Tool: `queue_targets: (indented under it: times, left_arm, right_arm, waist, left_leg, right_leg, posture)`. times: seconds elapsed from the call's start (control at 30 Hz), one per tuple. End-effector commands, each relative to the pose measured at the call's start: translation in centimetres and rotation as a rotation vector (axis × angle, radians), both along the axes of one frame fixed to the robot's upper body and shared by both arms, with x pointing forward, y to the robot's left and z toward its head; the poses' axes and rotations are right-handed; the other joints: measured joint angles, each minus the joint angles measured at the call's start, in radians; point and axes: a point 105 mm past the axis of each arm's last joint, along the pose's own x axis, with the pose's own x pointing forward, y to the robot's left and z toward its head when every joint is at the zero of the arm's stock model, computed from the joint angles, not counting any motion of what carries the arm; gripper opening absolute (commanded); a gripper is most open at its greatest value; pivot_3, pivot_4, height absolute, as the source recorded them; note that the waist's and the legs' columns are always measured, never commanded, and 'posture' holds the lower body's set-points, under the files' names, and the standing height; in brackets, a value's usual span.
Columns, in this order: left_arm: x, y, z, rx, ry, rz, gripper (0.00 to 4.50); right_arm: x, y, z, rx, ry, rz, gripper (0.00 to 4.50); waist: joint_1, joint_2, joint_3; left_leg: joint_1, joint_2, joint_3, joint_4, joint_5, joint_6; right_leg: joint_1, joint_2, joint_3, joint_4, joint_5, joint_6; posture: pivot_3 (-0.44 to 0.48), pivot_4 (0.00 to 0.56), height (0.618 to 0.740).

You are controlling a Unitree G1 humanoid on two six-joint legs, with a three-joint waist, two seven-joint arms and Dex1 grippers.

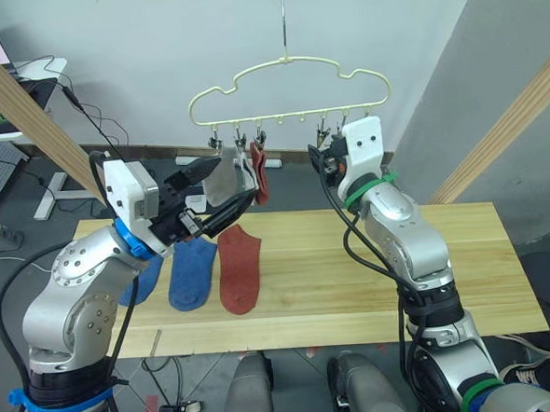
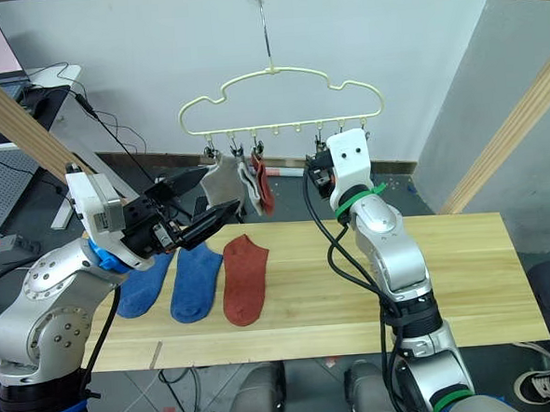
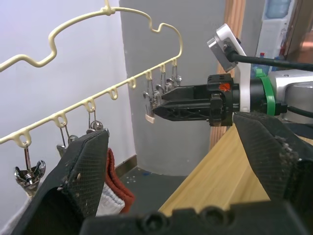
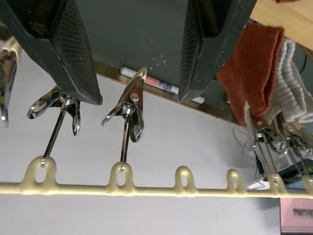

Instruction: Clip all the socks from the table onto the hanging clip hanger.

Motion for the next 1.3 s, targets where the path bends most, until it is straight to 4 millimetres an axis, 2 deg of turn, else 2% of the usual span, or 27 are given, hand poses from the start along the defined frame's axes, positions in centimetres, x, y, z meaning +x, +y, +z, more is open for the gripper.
queue_targets:
  times: [0.03,0.6,1.3]
  left_arm:
    - [-0.8,-0.4,0.3,0.011,-0.039,-0.004,4.5]
    - [-1.0,-0.2,-0.3,-0.014,-0.018,0.041,4.5]
    - [-1.1,-0.4,-0.3,-0.007,-0.023,0.031,4.5]
  right_arm:
    - [0.0,0.3,2.0,0.032,-0.074,-0.005,2.58]
    - [-0.1,1.8,2.9,0.078,-0.089,0.042,2.58]
    - [0.1,1.6,3.2,0.102,-0.09,0.03,2.58]
  waist:
    - [0.0,0.0,0.0]
    - [0.001,0.0,0.0]
    - [0.002,0.0,0.0]
  left_leg:
    - [0.0,0.0,0.0,0.0,0.0,0.0]
    - [0.0,0.0,0.001,-0.002,0.0,0.0]
    - [0.0,0.0,0.001,-0.005,0.0,0.0]
  right_leg:
    - [0.0,0.0,0.0,0.0,0.0,0.0]
    - [-0.001,0.0,0.0,0.0,0.0,0.0]
    - [-0.003,0.0,0.0,0.0,0.0,0.0]
  posture:
    - [0.123,0.272,0.74]
    - [0.137,0.262,0.74]
    - [0.136,0.26,0.74]
